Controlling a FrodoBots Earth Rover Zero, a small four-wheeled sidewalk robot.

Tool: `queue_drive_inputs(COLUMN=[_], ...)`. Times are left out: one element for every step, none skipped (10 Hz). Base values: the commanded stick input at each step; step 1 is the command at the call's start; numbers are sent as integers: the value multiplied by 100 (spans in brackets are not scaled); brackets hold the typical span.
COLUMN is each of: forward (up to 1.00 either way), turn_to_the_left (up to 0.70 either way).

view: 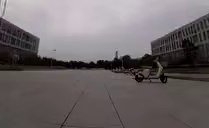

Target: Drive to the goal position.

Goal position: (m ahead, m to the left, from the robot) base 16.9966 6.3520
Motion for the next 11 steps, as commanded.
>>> queue_drive_inputs(forward=[70, 70, 70, 70, 70, 70, 70, 70, 70, 70, 70], turn_to_the_left=[-12, -11, -11, -12, -12, -12, -12, -12, -12, -15, -17])
